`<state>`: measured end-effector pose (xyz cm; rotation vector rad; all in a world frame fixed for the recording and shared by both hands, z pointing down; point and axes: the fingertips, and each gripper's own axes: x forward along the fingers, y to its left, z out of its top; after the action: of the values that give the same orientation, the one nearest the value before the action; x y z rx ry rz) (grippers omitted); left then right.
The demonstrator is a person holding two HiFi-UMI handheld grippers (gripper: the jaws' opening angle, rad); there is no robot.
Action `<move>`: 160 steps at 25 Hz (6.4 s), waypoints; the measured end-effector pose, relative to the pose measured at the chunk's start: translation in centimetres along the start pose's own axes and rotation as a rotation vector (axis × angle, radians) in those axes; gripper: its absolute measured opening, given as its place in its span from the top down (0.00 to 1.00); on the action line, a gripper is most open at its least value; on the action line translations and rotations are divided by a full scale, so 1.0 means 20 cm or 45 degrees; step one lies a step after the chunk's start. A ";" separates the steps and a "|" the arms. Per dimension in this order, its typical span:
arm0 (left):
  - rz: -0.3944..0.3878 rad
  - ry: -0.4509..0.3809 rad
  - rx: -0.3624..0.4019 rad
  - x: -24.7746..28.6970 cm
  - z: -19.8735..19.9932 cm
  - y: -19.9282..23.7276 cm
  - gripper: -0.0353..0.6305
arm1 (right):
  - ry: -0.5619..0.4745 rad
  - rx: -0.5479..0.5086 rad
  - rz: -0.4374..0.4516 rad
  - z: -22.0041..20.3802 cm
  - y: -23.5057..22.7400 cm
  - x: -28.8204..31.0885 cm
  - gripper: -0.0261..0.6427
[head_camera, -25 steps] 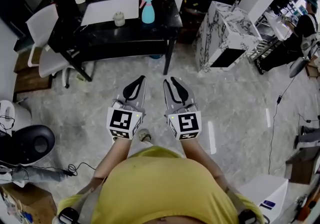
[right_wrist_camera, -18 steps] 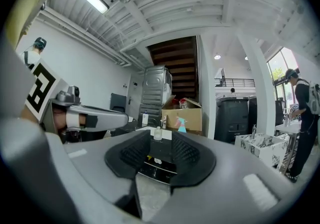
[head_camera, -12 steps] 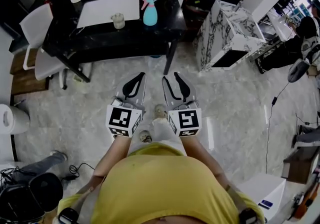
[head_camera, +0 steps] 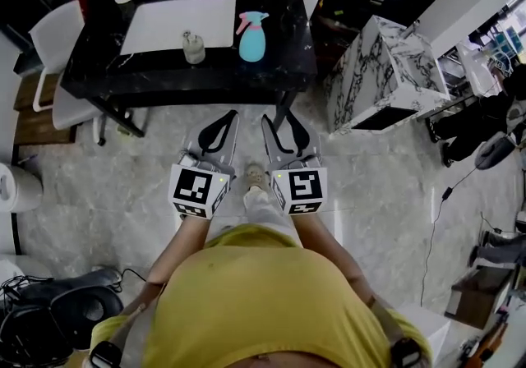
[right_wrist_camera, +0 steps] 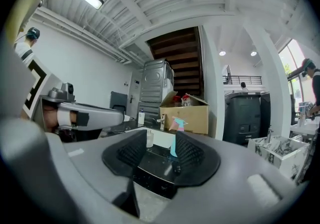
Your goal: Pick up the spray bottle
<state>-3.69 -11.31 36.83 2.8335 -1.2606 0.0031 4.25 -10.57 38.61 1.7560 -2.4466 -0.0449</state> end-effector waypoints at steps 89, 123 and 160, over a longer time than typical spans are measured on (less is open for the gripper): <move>0.032 0.169 -0.056 1.02 -0.20 0.89 0.94 | 0.332 0.015 0.112 -0.58 -0.46 1.59 0.42; 0.060 0.211 -0.080 1.00 -0.26 0.90 0.94 | 0.366 0.022 0.060 -0.67 -0.51 1.61 0.38; 0.039 0.027 0.041 1.13 0.06 0.76 0.94 | 0.087 0.047 -0.292 0.11 -0.92 1.07 0.39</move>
<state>0.16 -38.20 36.62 2.8329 -1.3110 0.0543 14.53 -36.88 36.45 2.0103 -2.2030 0.0377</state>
